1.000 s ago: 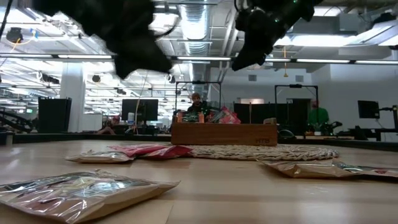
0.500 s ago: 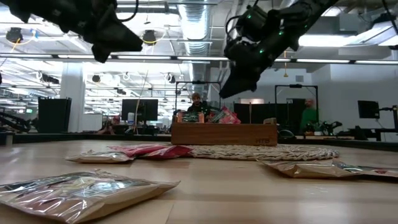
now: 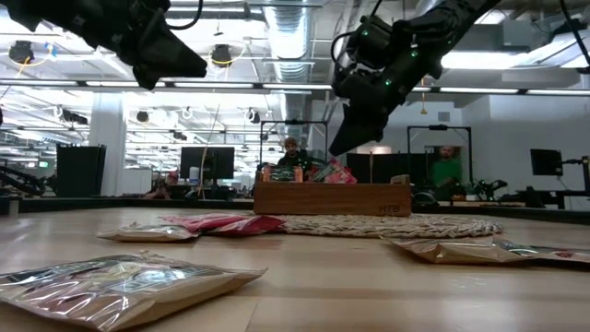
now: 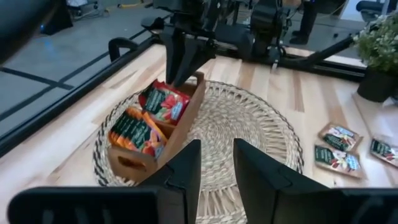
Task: Pick & Place Tea
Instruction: Put the red tea bag into the middle section of the wooden organizer
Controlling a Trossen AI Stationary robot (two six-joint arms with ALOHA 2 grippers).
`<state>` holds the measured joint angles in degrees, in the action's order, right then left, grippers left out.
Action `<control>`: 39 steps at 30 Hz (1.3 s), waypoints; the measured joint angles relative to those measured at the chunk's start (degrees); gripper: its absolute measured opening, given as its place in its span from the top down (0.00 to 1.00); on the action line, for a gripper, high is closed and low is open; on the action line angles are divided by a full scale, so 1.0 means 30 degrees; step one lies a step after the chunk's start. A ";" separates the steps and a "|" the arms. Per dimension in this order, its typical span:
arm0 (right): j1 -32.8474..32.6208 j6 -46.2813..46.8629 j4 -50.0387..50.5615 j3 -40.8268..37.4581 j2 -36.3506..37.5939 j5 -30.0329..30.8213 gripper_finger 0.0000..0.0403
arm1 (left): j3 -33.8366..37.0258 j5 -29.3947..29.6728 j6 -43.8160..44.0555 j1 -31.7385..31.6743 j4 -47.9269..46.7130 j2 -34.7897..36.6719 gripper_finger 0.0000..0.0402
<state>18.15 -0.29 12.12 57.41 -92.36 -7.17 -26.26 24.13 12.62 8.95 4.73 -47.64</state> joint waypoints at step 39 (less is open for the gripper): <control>0.0519 0.1383 0.0842 0.0000 -0.0552 0.1213 0.84 | -0.0022 0.0043 -0.0495 0.0000 -0.0124 -0.0007 0.79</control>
<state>19.70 3.86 14.64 57.41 -94.02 -3.53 -26.33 24.26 11.14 8.95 4.36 -47.66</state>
